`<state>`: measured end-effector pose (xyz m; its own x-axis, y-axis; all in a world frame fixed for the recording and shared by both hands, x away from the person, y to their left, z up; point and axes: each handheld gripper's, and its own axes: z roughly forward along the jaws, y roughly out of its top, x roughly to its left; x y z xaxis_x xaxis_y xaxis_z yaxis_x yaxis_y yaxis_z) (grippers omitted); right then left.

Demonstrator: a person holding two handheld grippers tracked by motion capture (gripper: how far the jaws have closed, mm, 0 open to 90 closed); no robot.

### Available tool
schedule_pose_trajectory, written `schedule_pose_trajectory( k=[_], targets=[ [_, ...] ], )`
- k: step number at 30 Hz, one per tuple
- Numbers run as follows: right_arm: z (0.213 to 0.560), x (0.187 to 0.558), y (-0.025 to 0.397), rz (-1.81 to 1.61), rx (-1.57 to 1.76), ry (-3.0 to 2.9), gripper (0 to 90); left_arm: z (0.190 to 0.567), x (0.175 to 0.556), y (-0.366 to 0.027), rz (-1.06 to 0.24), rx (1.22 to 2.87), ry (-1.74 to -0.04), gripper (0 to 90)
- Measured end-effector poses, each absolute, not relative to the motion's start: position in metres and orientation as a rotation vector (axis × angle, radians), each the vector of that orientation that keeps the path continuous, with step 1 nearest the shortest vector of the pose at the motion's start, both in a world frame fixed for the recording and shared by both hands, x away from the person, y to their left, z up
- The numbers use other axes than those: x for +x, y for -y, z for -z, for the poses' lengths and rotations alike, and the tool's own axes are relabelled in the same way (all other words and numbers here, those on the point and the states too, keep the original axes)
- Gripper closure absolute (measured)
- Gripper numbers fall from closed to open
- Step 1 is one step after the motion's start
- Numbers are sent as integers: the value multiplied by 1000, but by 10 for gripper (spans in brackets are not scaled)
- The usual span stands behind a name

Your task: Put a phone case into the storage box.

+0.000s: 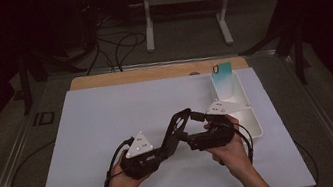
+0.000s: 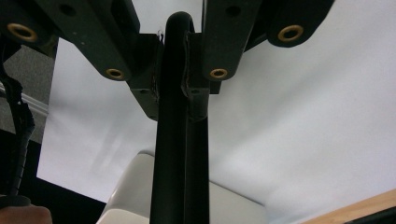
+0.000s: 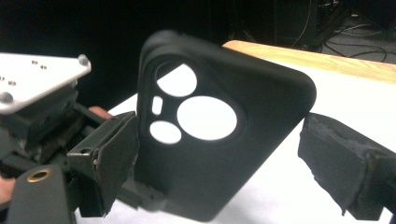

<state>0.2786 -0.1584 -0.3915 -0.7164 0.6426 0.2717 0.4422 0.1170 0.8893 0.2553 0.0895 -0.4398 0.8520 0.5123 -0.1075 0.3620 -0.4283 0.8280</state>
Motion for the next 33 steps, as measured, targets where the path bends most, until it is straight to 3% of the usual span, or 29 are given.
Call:
schedule_pose_trajectory(
  k=[33],
  targets=[
    [390, 275, 143, -1669, 1089, -2151, 142, 449, 251, -75, -214, 2115, -611, 799]
  ],
)
